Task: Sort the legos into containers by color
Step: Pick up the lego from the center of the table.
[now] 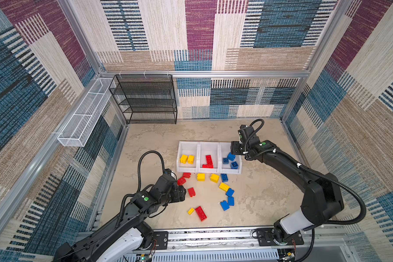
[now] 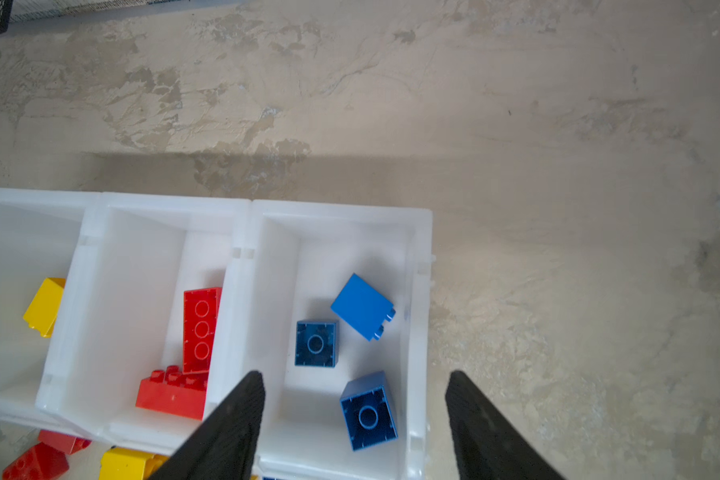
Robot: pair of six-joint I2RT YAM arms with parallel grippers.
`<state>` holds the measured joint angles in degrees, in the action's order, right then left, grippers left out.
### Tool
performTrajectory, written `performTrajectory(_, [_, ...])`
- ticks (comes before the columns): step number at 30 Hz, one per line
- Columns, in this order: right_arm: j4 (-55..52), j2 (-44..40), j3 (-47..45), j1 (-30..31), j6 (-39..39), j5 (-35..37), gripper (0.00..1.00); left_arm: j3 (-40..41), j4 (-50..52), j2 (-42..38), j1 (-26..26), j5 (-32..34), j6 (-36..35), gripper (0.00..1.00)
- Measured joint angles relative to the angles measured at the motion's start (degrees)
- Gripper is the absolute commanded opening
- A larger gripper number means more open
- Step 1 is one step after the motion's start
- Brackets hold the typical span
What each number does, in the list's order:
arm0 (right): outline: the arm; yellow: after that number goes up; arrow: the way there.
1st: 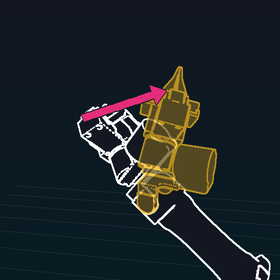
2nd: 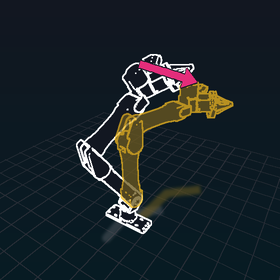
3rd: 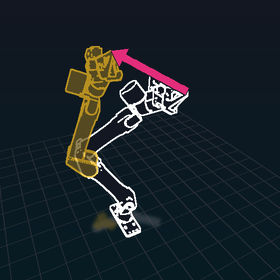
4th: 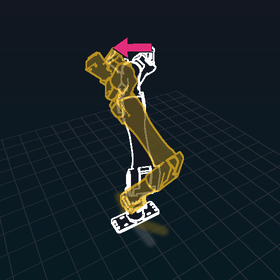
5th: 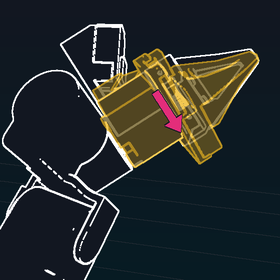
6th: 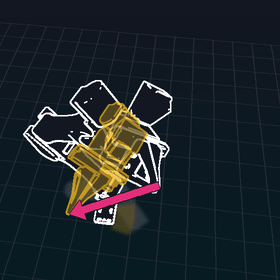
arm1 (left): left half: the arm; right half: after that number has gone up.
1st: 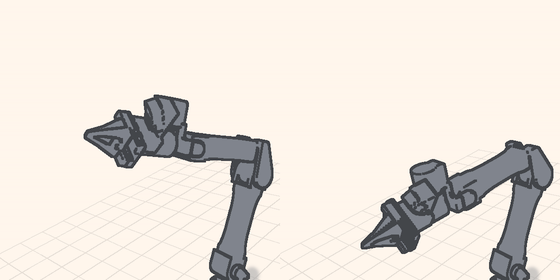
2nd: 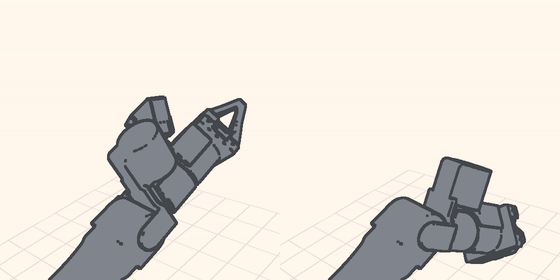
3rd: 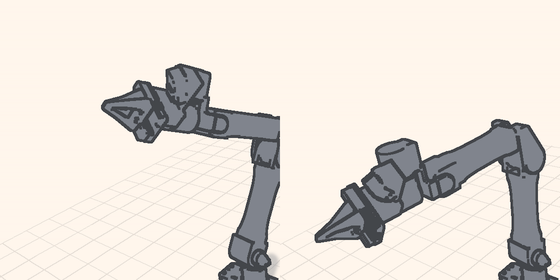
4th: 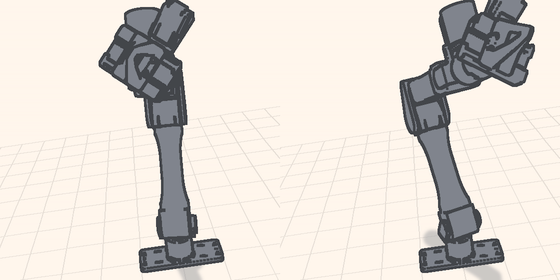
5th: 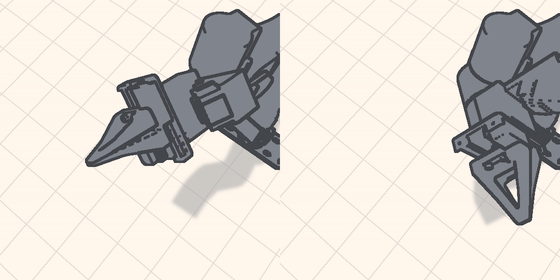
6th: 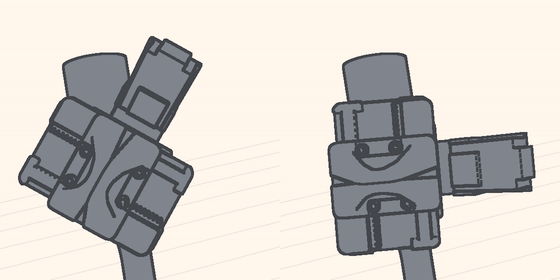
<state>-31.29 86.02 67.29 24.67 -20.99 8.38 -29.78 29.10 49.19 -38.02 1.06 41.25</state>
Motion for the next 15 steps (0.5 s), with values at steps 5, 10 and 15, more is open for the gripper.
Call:
performTrajectory(5, [-0.52, -6.69, -6.78, 0.0, -1.55, -1.2, 0.72, -1.6, -1.77, 5.84, -0.15, -1.51, -1.07, 0.79])
performTrajectory(10, [-1.25, -10.88, -11.96, 0.0, -3.06, -2.27, 0.72, -3.89, -3.74, 11.74, -1.09, -2.86, -2.08, 0.78])
performTrajectory(15, [-1.29, -13.2, -14.43, 0.0, -4.28, -3.34, 0.72, -6.88, -5.35, 18.6, -3.32, -2.82, -2.29, 0.76])
